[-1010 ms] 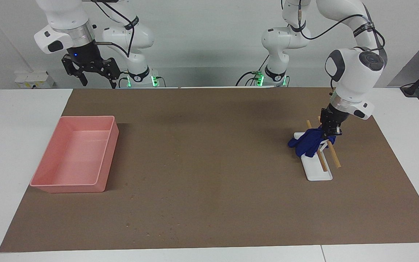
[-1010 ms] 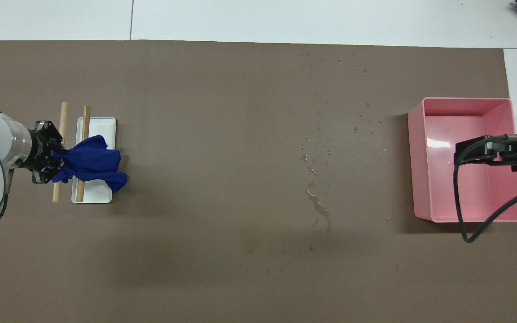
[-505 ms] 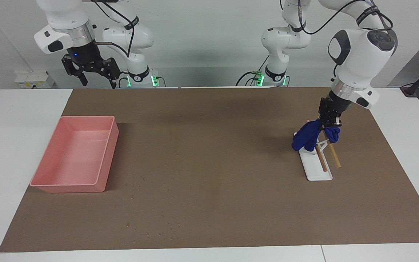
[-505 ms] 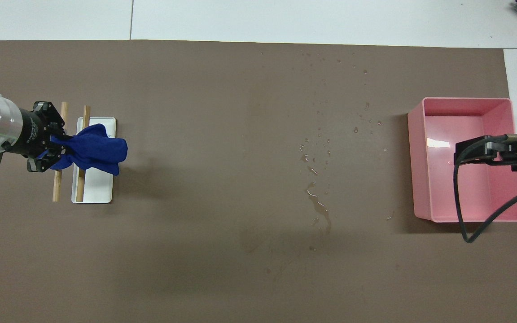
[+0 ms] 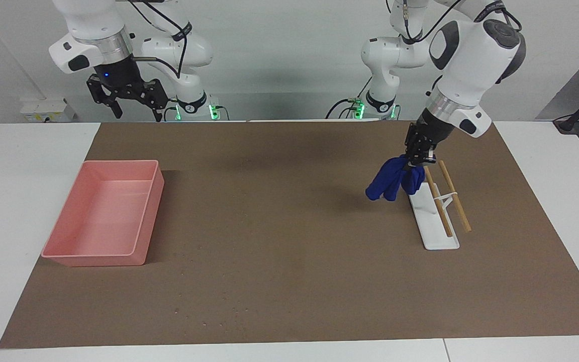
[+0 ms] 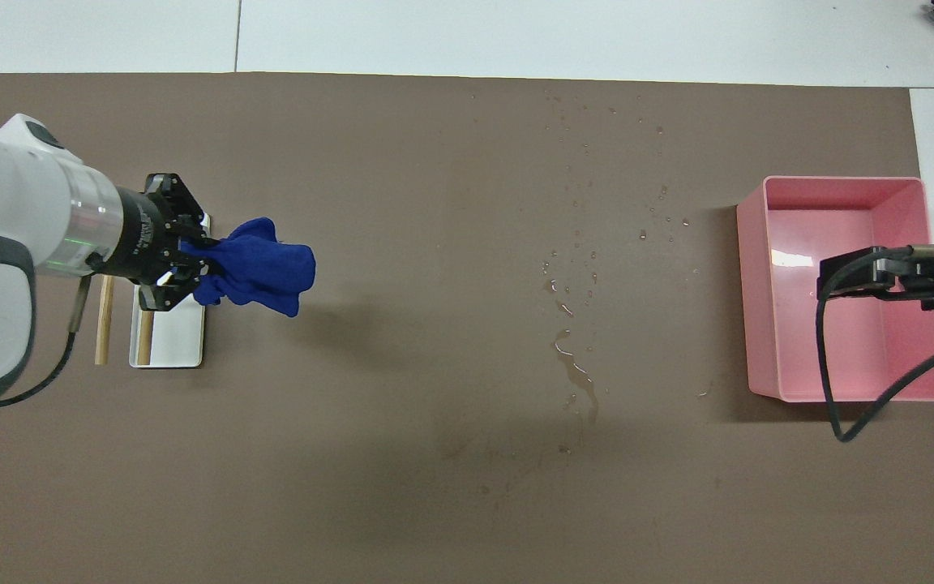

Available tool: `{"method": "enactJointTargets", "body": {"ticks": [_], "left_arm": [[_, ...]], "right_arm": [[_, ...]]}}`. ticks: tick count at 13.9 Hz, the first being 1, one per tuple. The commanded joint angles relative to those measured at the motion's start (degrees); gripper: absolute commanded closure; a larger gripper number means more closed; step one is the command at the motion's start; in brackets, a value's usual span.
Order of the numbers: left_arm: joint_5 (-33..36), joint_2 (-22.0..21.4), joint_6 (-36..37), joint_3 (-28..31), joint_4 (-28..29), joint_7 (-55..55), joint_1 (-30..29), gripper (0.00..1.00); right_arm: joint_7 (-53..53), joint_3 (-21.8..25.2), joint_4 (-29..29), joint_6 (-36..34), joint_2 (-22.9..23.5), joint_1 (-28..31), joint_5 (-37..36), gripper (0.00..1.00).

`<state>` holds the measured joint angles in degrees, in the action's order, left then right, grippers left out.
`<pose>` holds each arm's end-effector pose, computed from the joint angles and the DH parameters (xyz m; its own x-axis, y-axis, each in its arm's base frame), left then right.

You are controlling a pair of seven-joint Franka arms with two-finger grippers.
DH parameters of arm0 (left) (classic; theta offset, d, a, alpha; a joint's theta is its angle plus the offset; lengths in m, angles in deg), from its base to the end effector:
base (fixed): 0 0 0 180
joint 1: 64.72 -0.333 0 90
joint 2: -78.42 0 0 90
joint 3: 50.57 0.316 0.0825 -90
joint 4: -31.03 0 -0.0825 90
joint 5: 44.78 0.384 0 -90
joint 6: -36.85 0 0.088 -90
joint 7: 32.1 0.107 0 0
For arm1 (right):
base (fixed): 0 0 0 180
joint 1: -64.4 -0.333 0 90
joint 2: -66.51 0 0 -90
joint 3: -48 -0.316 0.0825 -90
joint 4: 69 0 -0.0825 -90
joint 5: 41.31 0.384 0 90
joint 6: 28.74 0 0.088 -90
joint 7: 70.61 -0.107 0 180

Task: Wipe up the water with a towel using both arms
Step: 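Carry the blue towel with the left gripper toward the table center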

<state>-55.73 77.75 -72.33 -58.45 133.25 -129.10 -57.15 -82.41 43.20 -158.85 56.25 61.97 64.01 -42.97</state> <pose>0.5488 -0.1663 0.5607 0.1050 0.9744 -0.1986 0.9909 -0.0856 0.1035 0.5187 0.0458 0.6606 0.9930 -0.1178 0.0016 -0.1178 -0.9924 0.0359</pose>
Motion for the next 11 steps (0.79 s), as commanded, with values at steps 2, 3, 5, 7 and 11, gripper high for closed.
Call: {"method": "enactJointTargets", "body": {"ticks": [2, 3, 5, 7, 11], "left_arm": [[-1.0, -0.4, -3.6, -3.0, -0.8, -9.1, 3.3, 1.0], [-1.0, -0.4, -5.1, -3.0, -0.7, -11.7, 5.1, 1.0], [-1.0, -0.4, -7.9, -3.1, -0.8, -17.5, 8.2, 1.0], [-1.0, -0.4, -10.3, -3.0, -1.1, -22.7, 11.3, 1.0], [-1.0, -0.2, -17.4, -3.1, -1.6, -30.6, 16.1, 1.0]], "right_arm": [[0.4, -0.3, -1.1, 0.5, -1.1, 0.2, -0.5, 0.0], [0.4, -0.4, -1.1, 0.6, -1.1, 0.2, -0.5, 0.0], [-0.3, -0.6, -0.9, 0.9, -1.1, 0.0, -0.5, 0.0], [-3.8, -1.7, -0.9, 1.1, -1.1, -0.1, -0.5, 0.0], [-7.2, -2.6, -1.0, 2.9, -1.0, -0.5, -0.4, 0.0]]}}
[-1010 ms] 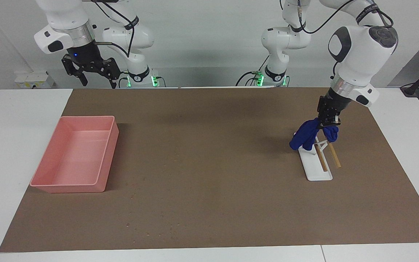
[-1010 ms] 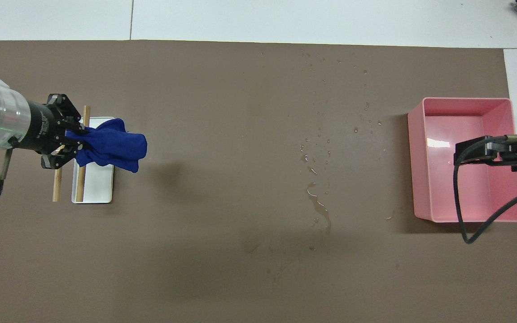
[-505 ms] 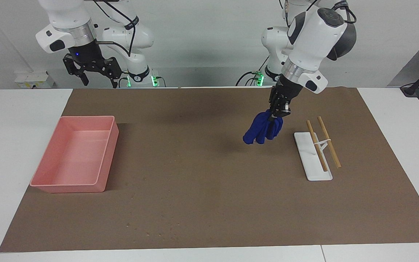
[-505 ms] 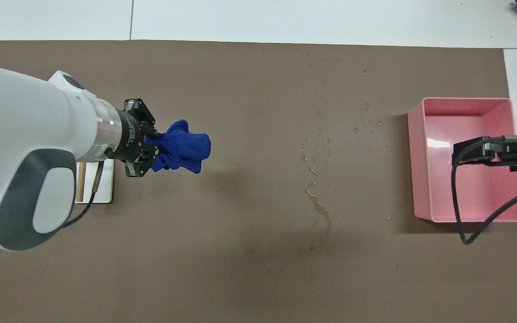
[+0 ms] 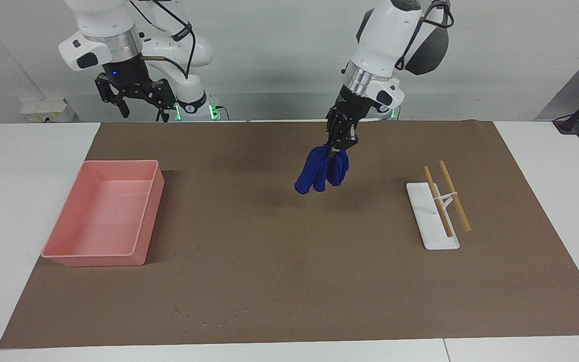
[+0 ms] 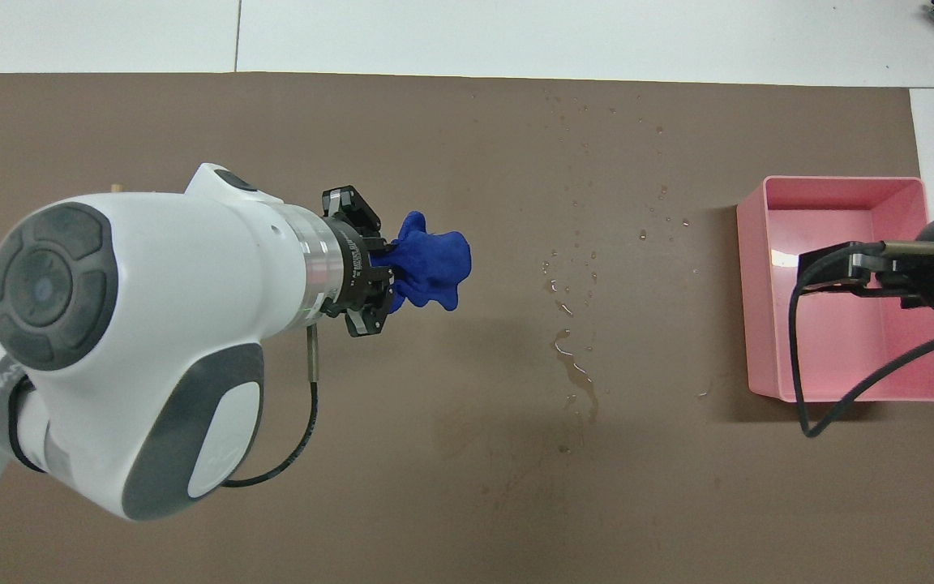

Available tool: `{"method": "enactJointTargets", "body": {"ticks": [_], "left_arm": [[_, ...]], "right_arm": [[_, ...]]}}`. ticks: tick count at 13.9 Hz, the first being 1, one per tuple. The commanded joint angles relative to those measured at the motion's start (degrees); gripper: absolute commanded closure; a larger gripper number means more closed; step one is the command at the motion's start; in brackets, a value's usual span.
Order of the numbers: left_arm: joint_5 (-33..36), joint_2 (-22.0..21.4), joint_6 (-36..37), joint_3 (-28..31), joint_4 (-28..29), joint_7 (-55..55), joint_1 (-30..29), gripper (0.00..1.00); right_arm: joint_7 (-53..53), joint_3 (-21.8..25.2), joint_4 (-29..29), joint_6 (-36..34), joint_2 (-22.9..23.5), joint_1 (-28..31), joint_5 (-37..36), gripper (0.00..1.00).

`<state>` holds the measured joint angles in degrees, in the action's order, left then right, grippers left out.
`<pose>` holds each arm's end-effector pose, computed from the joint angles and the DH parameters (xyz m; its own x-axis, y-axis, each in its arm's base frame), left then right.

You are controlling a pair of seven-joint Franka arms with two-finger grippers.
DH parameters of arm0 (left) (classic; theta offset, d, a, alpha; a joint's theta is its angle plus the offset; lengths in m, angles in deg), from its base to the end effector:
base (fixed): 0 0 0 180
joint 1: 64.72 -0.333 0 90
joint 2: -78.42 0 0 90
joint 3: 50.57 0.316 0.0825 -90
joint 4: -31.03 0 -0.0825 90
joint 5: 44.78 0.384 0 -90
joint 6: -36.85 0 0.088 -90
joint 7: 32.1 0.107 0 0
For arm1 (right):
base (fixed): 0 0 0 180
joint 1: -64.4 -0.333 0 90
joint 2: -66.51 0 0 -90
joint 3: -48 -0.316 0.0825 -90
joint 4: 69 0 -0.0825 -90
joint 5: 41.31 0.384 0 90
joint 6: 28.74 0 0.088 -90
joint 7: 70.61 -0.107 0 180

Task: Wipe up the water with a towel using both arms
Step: 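Carry the blue towel with the left gripper toward the table center, then hold the towel with the left gripper while the right gripper approaches it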

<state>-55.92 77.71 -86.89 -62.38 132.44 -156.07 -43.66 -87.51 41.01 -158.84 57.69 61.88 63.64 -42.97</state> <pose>0.4946 -0.3296 0.5963 -0.0464 0.9285 -0.3683 0.9684 0.1323 0.2114 0.5182 0.0703 0.6636 0.9865 -0.1608 0.0311 -0.1618 -0.9863 0.0310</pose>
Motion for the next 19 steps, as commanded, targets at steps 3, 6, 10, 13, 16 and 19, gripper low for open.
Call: {"method": "enactJointTargets", "body": {"ticks": [3, 6, 10, 13, 16, 19], "left_arm": [[-0.8, -0.1, -7.0, 0.8, -0.5, -6.1, 6.3, 1.0], [-0.8, 0.0, -10.8, 0.8, -0.3, -7.6, 9.3, 1.0], [-0.8, 0.4, -15.1, 0.8, -0.2, -10.5, 11.8, 1.0], [-0.3, 0.4, -16.4, 0.8, -0.3, -13.1, 12.8, 1.0], [-0.2, 0.5, -17.7, 0.8, -0.6, -14.1, 13.7, 1.0], [-0.1, 0.5, -20.0, 0.8, -0.8, -15.9, 14.8, 1.0]], "right_arm": [[-8.2, -0.4, -0.6, 1.9, -0.3, -0.8, 4.5, 0.0], [-20.3, -0.5, -0.7, 3.4, 0.7, -0.9, 10.8, 0.0], [-39.9, -0.5, -0.6, 7.1, 2.9, -1.0, 22.0, 0.01], [-49.2, -0.5, -0.6, 7.8, 4.6, -1.1, 28.7, 0.01], [-54.3, -0.5, 0.5, 10.0, 6.1, -2.6, 33.1, 0.01], [-58.9, -0.5, 3.0, 11.6, 9.5, -4.8, 33.6, 0.01]]}}
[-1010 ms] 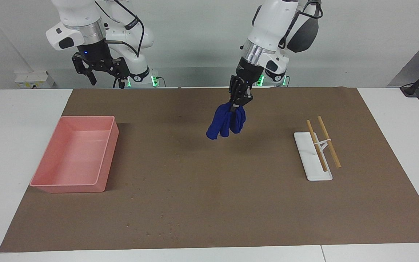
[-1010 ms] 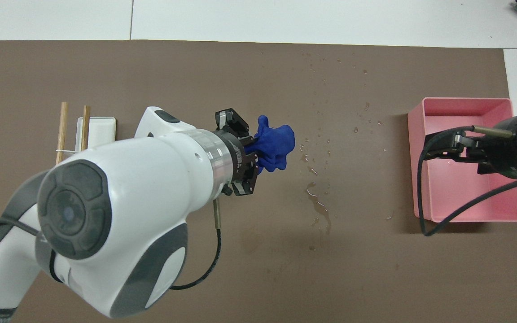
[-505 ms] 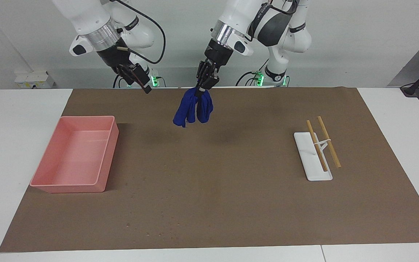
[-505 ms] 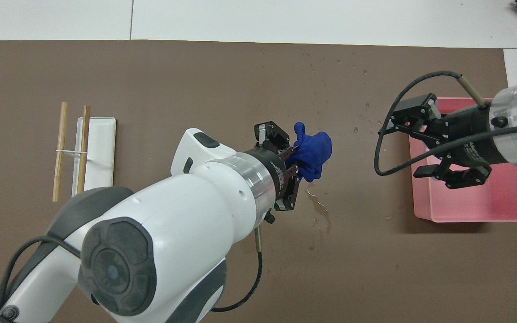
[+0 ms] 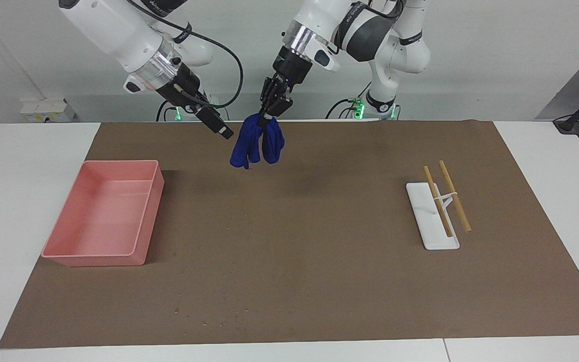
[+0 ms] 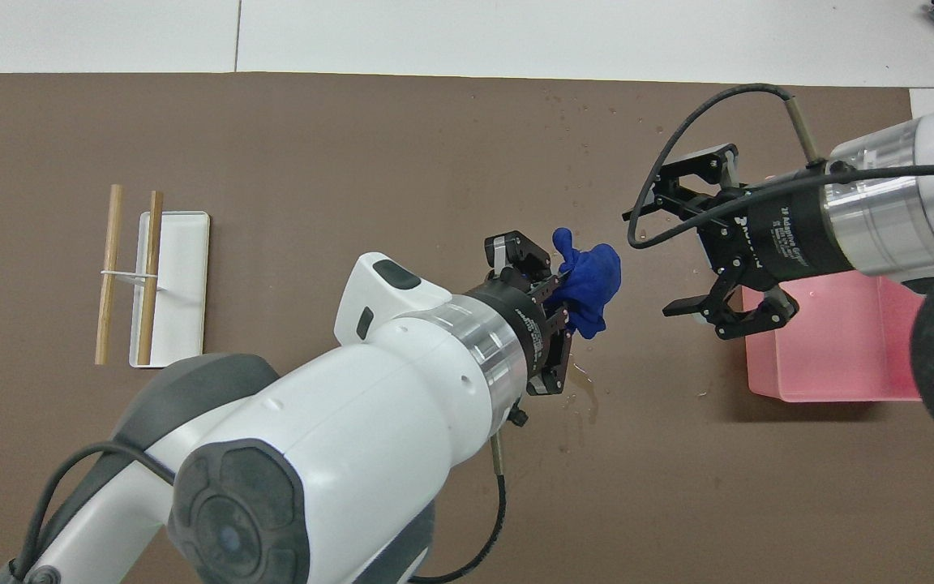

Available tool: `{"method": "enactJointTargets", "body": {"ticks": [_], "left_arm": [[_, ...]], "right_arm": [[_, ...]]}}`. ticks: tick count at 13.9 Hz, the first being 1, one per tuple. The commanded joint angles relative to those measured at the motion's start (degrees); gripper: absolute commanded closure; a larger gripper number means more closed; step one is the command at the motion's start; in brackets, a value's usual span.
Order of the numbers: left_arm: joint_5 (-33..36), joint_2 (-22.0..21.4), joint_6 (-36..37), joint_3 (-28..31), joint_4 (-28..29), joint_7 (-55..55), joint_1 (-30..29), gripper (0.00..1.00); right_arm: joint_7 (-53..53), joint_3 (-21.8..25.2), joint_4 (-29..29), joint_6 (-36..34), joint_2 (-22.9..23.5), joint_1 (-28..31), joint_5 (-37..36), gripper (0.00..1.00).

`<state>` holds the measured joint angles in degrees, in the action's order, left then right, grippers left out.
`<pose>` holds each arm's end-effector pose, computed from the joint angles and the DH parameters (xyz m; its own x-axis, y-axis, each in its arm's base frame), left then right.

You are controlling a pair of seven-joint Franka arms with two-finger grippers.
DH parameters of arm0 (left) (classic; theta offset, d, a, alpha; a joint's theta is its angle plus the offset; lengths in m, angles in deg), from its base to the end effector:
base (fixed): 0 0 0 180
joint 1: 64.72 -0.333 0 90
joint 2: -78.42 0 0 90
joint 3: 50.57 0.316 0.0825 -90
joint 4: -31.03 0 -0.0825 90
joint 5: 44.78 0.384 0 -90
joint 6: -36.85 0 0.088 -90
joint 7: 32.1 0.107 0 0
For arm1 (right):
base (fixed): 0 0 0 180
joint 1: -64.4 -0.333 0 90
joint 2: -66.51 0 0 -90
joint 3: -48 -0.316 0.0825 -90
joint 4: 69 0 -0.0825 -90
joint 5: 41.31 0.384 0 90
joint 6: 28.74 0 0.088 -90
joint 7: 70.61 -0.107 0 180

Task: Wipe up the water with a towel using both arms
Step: 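Hold the towel with the left gripper while the right gripper approaches it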

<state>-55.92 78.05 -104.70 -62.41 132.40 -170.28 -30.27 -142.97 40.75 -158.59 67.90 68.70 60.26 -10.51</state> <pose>0.4213 -0.4406 0.6330 -0.0149 0.8003 -0.5994 0.9311 0.2297 0.2835 0.5572 0.1609 0.6309 0.4458 -0.7612 -0.4709 -0.8950 -0.3871 -0.2216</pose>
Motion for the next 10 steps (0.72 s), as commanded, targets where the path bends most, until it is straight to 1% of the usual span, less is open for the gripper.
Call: {"method": "enactJointTargets", "body": {"ticks": [1, 2, 4, 8, 9, 10], "left_arm": [[-0.2, 0.2, -2.8, 0.8, -0.8, -2.0, 1.5, 1.0], [-0.2, 0.2, -3.5, 0.8, -0.9, -2.3, 2.0, 1.0], [-0.2, 0.2, -5.0, 0.8, -1.3, -3.9, 2.2, 1.0], [-0.2, 0.3, -5.9, 0.8, -2.3, -6.5, 1.8, 1.0], [-0.2, 0.3, -5.9, 0.8, -2.4, -6.5, 1.7, 1.0], [-0.2, 0.2, -5.9, 0.8, -2.4, -6.5, 1.6, 1.0]], "right_arm": [[-3.7, -0.2, 3.0, 2.1, 2.9, -1.9, 1.6, 0.01], [-3.7, -0.2, 2.9, 2.0, 3.0, -2.0, 1.5, 0.01], [-3.7, -0.2, 0.7, 1.9, 3.0, -3.9, 1.5, 0.01], [-3.7, -0.3, -0.2, 2.4, 3.0, -5.3, 1.6, 0.01], [-3.2, -0.3, -0.7, 2.3, 2.8, -6.0, 1.4, 0.19], [-3.1, -0.3, -0.8, 2.2, 2.7, -6.1, 1.4, 0.45]]}}
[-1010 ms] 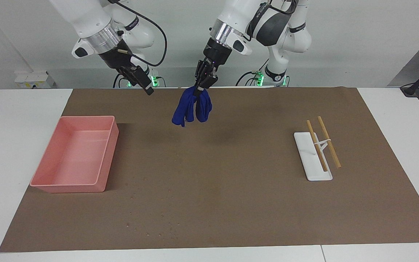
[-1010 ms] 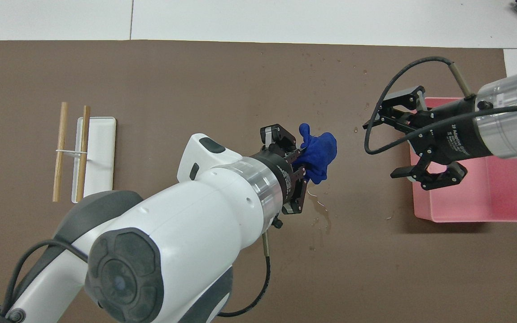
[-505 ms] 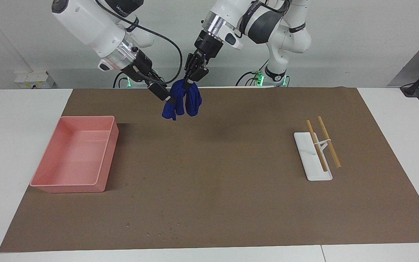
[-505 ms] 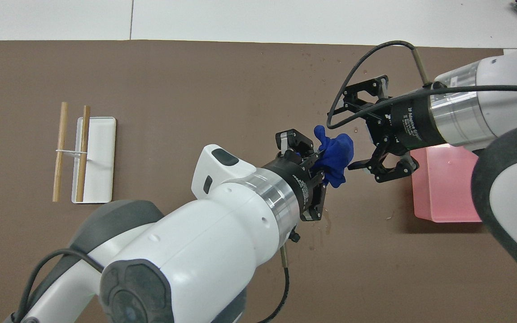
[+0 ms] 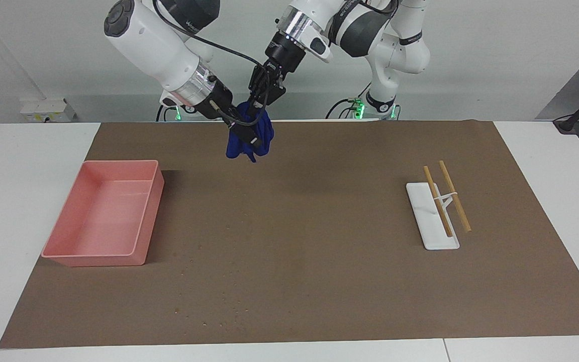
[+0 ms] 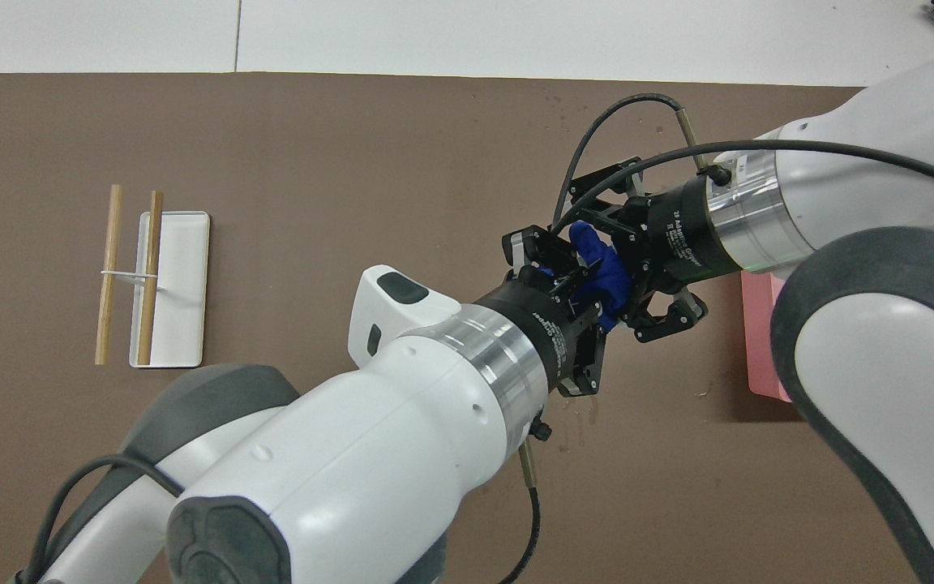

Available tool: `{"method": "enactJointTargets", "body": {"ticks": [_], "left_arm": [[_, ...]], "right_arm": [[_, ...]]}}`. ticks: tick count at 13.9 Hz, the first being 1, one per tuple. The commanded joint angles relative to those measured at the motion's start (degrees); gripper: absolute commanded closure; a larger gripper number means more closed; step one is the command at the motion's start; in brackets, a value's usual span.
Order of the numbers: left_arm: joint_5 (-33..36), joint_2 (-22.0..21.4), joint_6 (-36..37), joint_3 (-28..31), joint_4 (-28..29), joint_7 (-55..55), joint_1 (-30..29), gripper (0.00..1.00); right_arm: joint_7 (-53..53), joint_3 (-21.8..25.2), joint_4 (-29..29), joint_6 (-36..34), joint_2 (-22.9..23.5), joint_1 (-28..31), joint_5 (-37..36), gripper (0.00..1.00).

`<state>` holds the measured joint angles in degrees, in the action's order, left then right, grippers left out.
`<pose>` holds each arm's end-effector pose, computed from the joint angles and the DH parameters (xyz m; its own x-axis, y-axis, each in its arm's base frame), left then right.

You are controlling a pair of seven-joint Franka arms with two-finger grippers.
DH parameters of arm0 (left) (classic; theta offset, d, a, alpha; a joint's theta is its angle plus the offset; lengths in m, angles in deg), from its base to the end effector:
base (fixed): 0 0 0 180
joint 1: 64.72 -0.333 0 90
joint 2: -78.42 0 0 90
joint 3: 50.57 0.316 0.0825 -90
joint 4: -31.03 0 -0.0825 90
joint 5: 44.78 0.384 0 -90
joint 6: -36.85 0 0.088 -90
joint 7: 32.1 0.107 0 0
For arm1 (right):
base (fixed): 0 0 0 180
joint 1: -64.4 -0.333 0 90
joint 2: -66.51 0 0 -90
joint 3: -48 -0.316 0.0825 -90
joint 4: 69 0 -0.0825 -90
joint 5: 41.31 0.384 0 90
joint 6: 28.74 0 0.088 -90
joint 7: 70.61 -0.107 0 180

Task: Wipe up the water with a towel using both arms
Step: 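Hold the towel with the left gripper while the right gripper approaches it, then grasp the towel with the right gripper while the left gripper opens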

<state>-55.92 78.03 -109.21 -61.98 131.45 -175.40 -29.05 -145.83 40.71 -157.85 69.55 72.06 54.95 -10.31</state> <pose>0.4176 -0.4459 0.6526 -0.0554 0.7332 -0.6777 0.9091 0.3178 0.2695 0.5597 0.2146 0.6059 0.4491 -0.7440 -0.4947 -0.8904 -0.4183 -0.1793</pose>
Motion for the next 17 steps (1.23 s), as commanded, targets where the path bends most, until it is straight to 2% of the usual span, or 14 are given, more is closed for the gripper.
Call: {"method": "enactJointTargets", "body": {"ticks": [1, 2, 3, 10, 11, 13, 14, 15, 17], "left_arm": [[-0.2, 0.2, -1.4, 0.4, -1.4, -1.4, 0.3, 1.0], [-0.1, 0.2, -1.4, 0.3, -1.4, -1.4, 0.3, 1.0], [-0.2, 0.2, -1.4, 0.3, -1.4, -1.4, 0.2, 1.0], [-0.2, 0.0, -1.3, 0.6, -1.5, -1.0, 0.0, 1.0], [0.0, -0.1, -1.2, 0.8, -1.4, -0.6, 0.0, 0.44], [0.1, -0.1, -0.9, 0.9, -1.4, -0.6, -0.2, 0.34], [0.1, -0.1, -0.9, 0.9, -1.4, -0.6, -0.5, 0.13], [0.2, -0.1, -0.8, 0.9, -1.4, -0.5, -0.5, 0.0], [0.9, -0.4, -0.3, 0.9, -1.3, 0.6, -1.2, 0.0]], "right_arm": [[-0.2, -0.3, -1.5, 0.2, -0.6, -0.8, 1.3, 0.68], [0.1, -0.3, -1.4, -0.1, -0.6, -0.8, 1.3, 0.93], [0.3, -0.3, -1.4, -0.3, -0.6, -0.9, 1.3, 1.0], [0.3, -0.7, -0.6, -0.3, -0.4, -1.2, 1.2, 1.0], [0.2, -0.7, -0.5, -0.3, -0.4, -1.1, 1.2, 1.0], [0.1, -0.6, -0.4, -0.1, -0.4, -0.8, 0.8, 1.0], [0.0, -0.6, -0.4, 0.2, -0.4, -0.7, 0.7, 1.0], [-0.2, -0.6, -0.4, 0.5, -0.4, -0.7, 0.4, 1.0], [-0.3, -0.4, -0.4, 0.6, -0.4, -0.6, -0.3, 1.0]]}}
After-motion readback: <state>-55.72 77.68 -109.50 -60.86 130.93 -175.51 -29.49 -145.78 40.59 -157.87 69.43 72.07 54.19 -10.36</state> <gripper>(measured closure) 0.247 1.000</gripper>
